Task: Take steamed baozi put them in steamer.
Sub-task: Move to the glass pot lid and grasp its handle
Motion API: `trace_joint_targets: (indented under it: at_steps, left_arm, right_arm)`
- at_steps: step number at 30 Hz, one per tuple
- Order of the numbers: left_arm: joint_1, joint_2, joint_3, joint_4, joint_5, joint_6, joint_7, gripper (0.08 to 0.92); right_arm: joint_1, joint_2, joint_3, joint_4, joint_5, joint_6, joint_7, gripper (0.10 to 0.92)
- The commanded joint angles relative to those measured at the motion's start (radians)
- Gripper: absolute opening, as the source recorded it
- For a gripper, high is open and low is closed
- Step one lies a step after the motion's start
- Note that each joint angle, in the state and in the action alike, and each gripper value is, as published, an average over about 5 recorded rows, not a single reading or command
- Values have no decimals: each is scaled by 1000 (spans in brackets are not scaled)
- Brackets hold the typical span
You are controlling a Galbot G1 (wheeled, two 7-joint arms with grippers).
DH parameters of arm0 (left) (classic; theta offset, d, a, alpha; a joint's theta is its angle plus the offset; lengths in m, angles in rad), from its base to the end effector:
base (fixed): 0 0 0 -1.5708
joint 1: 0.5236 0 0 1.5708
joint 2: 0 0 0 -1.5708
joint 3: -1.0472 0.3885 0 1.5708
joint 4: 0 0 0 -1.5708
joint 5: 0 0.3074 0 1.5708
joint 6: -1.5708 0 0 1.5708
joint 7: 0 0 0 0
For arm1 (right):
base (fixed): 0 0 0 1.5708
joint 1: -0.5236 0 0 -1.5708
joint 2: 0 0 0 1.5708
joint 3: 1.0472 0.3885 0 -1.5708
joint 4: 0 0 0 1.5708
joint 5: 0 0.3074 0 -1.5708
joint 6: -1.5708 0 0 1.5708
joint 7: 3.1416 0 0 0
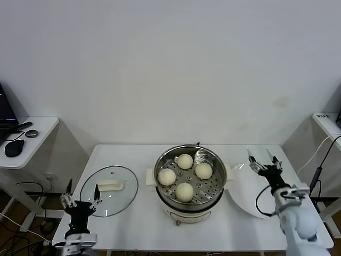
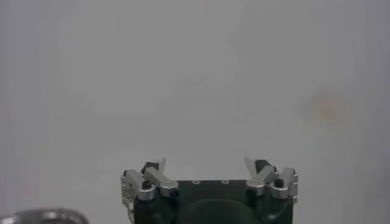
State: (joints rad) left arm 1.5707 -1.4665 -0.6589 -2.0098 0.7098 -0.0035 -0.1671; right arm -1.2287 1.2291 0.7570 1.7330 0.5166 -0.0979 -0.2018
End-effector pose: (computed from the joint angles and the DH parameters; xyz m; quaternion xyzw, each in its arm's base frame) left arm 0.1125 0.0642 -0.3565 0.0950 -0.9020 -0.4210 0.0119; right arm 0.2369 -0.1797 -0.3442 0.0253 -0.9968 -0.0753 0.0096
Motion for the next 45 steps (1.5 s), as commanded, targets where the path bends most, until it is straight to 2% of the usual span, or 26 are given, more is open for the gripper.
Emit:
trace_joint_targets:
  at_steps: [1,3,7,10,14,23,35,45]
  left_arm:
    - [-152,170,72,305,811,-106,-108,823]
    - [-191,205,72,373,800,-97,-86,823]
    - [-205,260,65,398,707,-94,-47,823]
    - [-206,269,61,396,662,-72,-60,823]
    - [-187,276,71,380,639,-12,-13,823]
    - [-240,236,98,418,578,31,40,823]
    - [-303,221,112,524,657,22,1,823]
    - [-330,212,109,560,673,22,-12,823]
  right_arm:
    - [-154,70,91,54,-27,21,31,823]
    - [-161,71,89,65,-36,13,30,823]
    - [-171,71,89,68,-48,14,25,823]
    - [-171,68,90,53,-64,21,21,823]
    - [-182,67,90,60,-78,5,15,823]
    - [-183,96,79,60,-106,5,22,823]
    - [-196,106,85,76,-119,12,25,823]
    - [-196,111,81,70,-123,20,25,823]
